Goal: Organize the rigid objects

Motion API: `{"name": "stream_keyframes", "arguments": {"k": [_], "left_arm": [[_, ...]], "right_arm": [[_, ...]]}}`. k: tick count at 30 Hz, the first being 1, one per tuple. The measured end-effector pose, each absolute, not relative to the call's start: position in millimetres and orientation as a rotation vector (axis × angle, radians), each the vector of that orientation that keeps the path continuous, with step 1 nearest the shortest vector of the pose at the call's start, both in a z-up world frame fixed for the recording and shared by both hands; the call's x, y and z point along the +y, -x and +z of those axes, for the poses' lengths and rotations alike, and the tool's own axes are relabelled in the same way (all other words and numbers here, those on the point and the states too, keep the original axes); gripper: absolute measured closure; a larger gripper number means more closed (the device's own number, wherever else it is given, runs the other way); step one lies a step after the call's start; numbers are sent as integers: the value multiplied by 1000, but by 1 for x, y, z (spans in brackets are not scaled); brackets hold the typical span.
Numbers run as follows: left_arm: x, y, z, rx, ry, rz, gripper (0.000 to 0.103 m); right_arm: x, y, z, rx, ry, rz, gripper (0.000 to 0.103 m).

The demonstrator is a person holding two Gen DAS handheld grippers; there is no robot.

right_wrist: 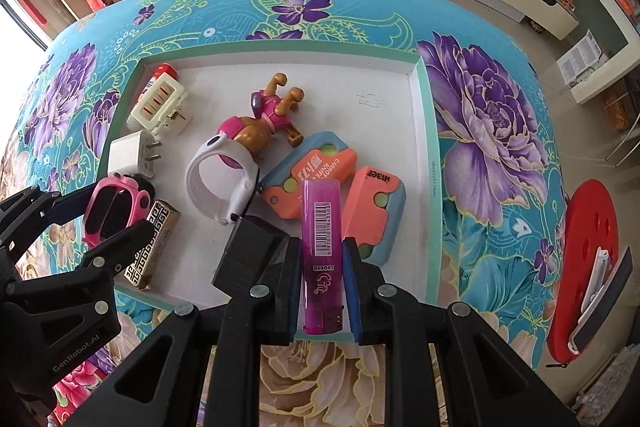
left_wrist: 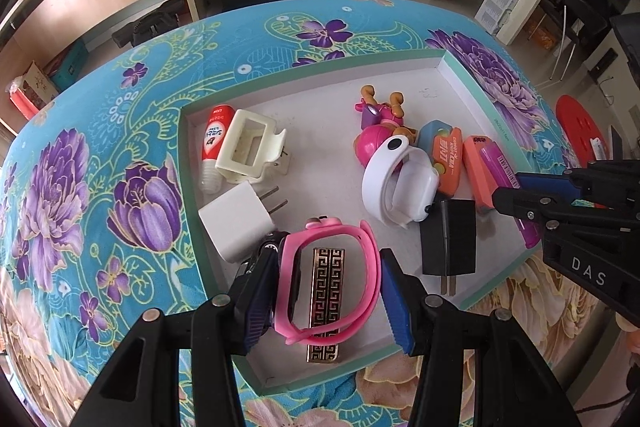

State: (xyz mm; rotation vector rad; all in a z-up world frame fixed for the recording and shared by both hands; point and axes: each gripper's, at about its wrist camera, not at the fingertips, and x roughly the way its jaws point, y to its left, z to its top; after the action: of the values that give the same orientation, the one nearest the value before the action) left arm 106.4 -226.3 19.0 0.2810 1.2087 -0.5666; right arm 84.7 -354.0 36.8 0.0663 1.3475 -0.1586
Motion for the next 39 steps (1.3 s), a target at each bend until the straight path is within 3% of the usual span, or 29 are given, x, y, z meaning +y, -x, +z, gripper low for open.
{"name": "stream_keyframes", "arguments": {"k": [24, 25, 27, 33, 35, 38, 39], "left_arm": [[-211, -110, 25, 1224, -248, -537, 41], [-208, -110, 26, 1224, -246, -532, 41], [-203, -111, 27, 1220, -242, -520, 33], [-186, -114, 30, 1211, -224, -489, 31], [-179, -116, 30, 1202, -221, -472, 29], [-166, -118, 29, 1192, -212, -436, 26], [-161, -119, 28, 1189, -208, -424, 18]], "right_arm": [[-351, -79, 22, 1379, -72, -157, 82], [-350, -78, 23, 1377, -74, -157, 80], [-349, -78, 24, 1371, -75, -162, 65], [-345, -75, 28, 1358, -70, -168, 51], [-342, -75, 30, 1349, -71, -165, 50], [-335, -76, 33, 1335, -78, -157, 31], [-333, -75, 35, 1329, -76, -153, 28]]}}
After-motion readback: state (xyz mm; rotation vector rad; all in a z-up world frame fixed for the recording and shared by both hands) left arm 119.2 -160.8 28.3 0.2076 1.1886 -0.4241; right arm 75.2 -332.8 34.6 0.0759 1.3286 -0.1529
